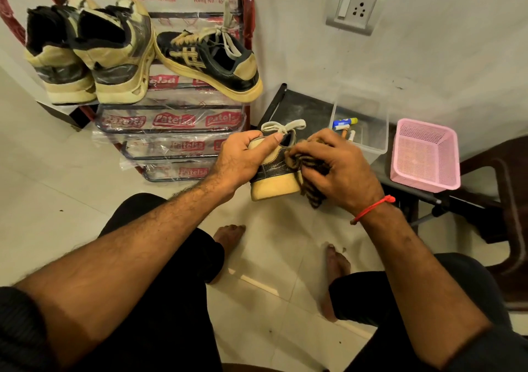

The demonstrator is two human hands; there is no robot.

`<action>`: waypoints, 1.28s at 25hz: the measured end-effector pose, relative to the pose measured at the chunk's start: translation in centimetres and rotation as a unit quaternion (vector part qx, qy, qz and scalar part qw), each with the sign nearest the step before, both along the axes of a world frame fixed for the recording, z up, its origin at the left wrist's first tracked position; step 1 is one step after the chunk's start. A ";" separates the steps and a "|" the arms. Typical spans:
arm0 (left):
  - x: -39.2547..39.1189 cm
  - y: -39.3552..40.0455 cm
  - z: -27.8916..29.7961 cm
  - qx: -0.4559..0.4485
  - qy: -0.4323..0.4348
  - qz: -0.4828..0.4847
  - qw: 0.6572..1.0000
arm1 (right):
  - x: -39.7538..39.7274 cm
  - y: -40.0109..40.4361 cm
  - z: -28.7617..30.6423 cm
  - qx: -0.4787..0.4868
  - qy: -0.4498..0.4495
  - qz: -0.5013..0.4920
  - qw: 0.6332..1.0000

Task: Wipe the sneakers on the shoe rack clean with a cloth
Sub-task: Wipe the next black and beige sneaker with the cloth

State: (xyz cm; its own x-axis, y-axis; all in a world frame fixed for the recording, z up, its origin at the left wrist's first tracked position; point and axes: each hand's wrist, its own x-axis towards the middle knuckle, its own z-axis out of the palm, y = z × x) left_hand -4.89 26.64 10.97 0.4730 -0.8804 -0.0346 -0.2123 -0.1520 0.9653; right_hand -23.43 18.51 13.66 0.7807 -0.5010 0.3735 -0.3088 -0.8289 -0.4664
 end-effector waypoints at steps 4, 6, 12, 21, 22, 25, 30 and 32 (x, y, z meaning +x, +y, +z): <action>0.2 -0.2 -0.2 -0.014 -0.009 0.000 1.000 | 0.8 2.3 0.1 -0.045 0.043 0.079 0.995; 0.1 -0.3 -0.2 -0.009 -0.020 0.005 1.000 | 0.9 2.0 0.0 -0.048 0.065 0.075 0.994; 0.6 -0.1 0.1 0.005 -0.021 0.021 1.000 | 0.2 1.8 0.0 -0.020 0.064 0.068 0.995; 0.0 -0.2 0.0 0.007 -0.045 0.009 0.999 | 0.9 2.7 0.3 -0.060 0.052 0.064 0.995; -0.1 -0.2 -0.1 0.014 -0.054 0.001 0.998 | 1.4 3.5 0.1 -0.068 0.071 0.091 0.991; 0.2 -0.2 -0.2 0.044 -0.041 0.014 0.998 | 1.5 1.6 -0.3 -0.044 0.086 0.035 0.995; 0.4 0.0 -0.1 0.114 0.035 0.007 0.993 | -1.1 -1.5 -1.8 0.109 -0.045 -0.127 0.985; 0.1 0.0 -0.4 0.156 0.088 -0.016 0.984 | -0.9 -1.3 -1.7 0.159 -0.077 -0.155 0.972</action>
State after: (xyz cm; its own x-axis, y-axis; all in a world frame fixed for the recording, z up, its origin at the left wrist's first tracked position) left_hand -4.74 26.60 10.59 0.4087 -0.8281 -0.3837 -0.0557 -0.4423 0.8951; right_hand -24.30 17.19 12.00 0.5208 -0.8127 0.2615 -0.4268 -0.5131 -0.7447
